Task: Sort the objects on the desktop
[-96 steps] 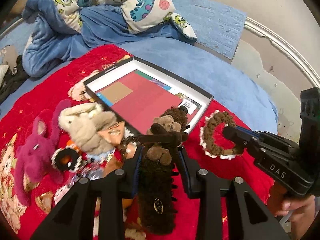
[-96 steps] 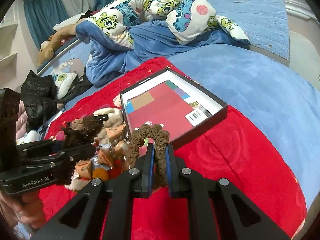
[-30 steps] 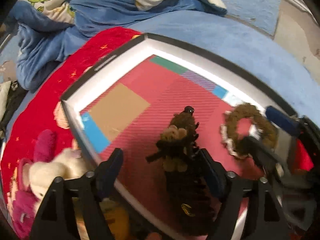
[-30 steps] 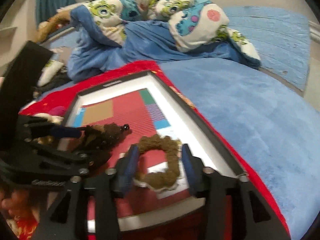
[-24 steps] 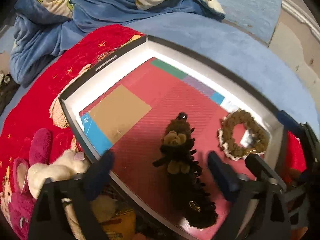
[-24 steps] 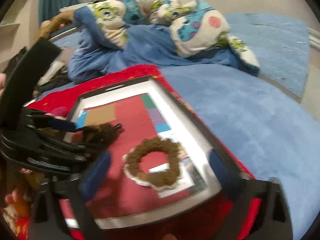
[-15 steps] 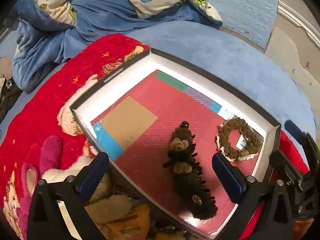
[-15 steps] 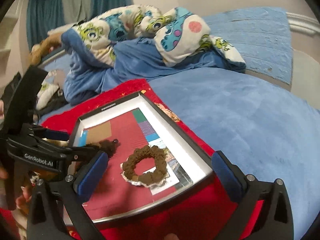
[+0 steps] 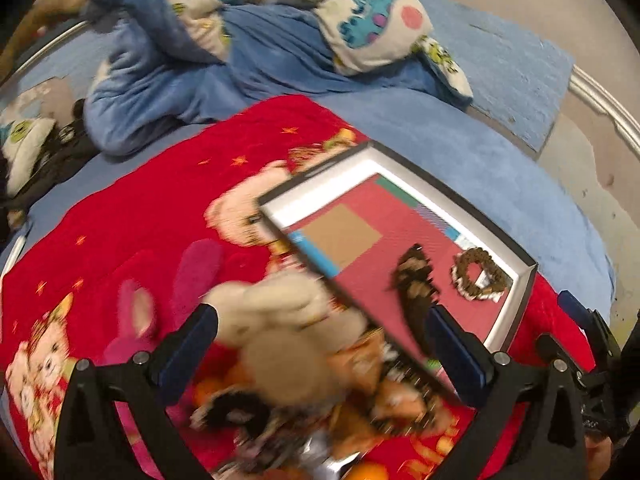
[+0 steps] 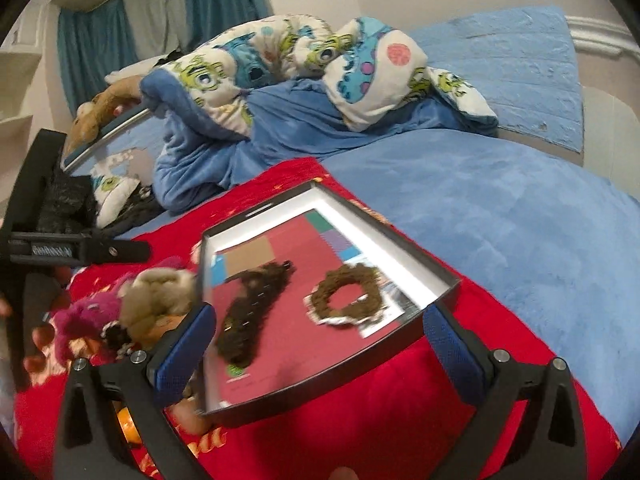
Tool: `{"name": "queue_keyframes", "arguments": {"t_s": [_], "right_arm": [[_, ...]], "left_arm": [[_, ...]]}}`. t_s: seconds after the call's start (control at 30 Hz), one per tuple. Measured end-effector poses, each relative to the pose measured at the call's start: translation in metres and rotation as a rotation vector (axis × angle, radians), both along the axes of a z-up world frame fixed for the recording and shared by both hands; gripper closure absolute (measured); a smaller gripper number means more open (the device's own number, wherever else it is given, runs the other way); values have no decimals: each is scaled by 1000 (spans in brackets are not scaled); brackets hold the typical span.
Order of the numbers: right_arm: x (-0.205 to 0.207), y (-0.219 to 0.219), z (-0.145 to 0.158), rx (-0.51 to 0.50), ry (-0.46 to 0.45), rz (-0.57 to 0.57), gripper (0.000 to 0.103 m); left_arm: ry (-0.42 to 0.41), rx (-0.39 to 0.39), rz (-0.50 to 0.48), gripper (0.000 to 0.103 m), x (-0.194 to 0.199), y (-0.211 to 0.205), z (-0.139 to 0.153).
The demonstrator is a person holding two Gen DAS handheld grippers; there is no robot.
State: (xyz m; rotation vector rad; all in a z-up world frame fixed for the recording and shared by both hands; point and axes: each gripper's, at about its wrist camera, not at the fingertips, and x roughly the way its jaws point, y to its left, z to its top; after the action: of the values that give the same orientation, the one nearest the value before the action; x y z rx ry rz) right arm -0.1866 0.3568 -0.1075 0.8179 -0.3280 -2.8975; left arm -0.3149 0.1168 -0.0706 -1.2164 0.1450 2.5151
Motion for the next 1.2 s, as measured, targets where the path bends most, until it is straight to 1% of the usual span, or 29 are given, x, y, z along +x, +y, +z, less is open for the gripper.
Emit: {"name": "queue_keyframes", "arguments": {"t_s": [0.13,0.17,0.23,0.27,0.3,0.4,0.47,0.53,0.6,0.67,0.77,0.83,0.97,1.07,1.2], "right_arm": [[10,-22,5,-5,-3,53,0],[14,-36,7,-13,-9,83,0],[16,-41,7,-14,-12,95,0],[21,-57,10,-15,-15,133,0],[21,-57,10,-15,-15,133,0],[29,-81,16,-6,-15,189,0],[36,-98,22,6,-12,231,0],[44,-115,28,21,-3,268,0],[52,-129,33,21,5,301,0],[58,-138,36,17,5,325,0],[68,-152,40,28,8,349,0],[74,-156,43,35,8,359,0],[83,-161,48,55,16,364,0],[87,-159,52,39,18,360,0],[85,-159,49,17,3,363,0]], "left_arm": [[17,-23,85,0,27,-48,9],[15,-14,116,0,35,-63,11],[5,12,171,0,52,-91,11],[5,16,196,0,58,-101,11],[7,21,246,0,72,-119,11],[-3,42,331,0,102,-156,7],[-8,67,411,0,132,-187,4],[-21,105,456,0,156,-207,1],[-27,126,487,0,177,-222,0],[-15,122,521,0,197,-232,1],[3,132,526,0,211,-237,5],[12,123,521,0,217,-235,5],[5,123,500,0,216,-229,6],[1,125,477,0,213,-221,3],[-2,84,439,0,207,-207,-3]]}}
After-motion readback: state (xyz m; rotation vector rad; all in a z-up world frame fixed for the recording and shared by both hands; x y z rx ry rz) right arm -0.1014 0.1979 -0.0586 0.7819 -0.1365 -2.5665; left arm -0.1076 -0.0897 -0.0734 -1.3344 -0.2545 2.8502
